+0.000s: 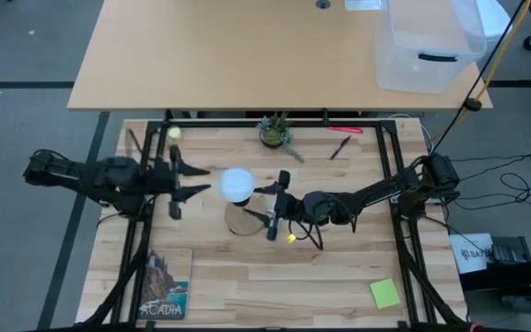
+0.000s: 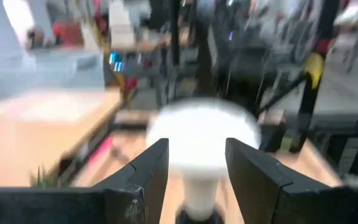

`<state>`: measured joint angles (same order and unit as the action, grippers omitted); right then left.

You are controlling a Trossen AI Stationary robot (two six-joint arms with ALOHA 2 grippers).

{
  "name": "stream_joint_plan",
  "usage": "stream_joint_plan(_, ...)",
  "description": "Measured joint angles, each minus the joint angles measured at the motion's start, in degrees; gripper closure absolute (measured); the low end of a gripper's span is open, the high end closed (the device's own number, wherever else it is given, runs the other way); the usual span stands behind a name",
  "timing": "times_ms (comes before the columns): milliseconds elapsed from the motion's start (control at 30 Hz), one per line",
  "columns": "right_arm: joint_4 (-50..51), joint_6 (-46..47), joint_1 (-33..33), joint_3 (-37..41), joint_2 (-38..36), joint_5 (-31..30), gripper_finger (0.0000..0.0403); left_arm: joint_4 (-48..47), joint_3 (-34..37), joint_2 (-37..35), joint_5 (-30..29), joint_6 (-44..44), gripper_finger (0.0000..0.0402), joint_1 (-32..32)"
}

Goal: Screw lightbulb
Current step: Insert the lightbulb into the lamp

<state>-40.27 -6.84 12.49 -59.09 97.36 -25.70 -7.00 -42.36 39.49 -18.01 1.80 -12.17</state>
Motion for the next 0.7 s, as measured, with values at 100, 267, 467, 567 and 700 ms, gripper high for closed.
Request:
stream_joint_plan(100,2.5,-1.0,0.0,0.0,-1.3,-1.8,0.0144,2.3,3.8,0.5,-3.0,-1.4,0.0237,-1.4)
stream_joint_plan(267,7.4,-1.8,0.4,0.0,-4.1,-3.3,0.0145,7.9,8.2,0.6,-5.4,-1.7,0.0237,-2.3)
stream_joint_plan(467,14.0,-3.1,1.9,0.0,-7.2,-7.4,0.0203,7.1,8.8,0.1,-6.0,-1.5,0.0296,-4.1)
stream_joint_plan(567,13.3,-4.9,2.3,0.0,-7.8,-7.6,0.0272,6.7,8.8,0.2,-6.3,-0.5,0.0354,-5.2)
stream_joint_plan(700,11.7,-6.2,2.2,0.0,-7.8,-10.3,0.0373,7.3,8.8,0.1,-6.7,0.1,0.0396,-6.0)
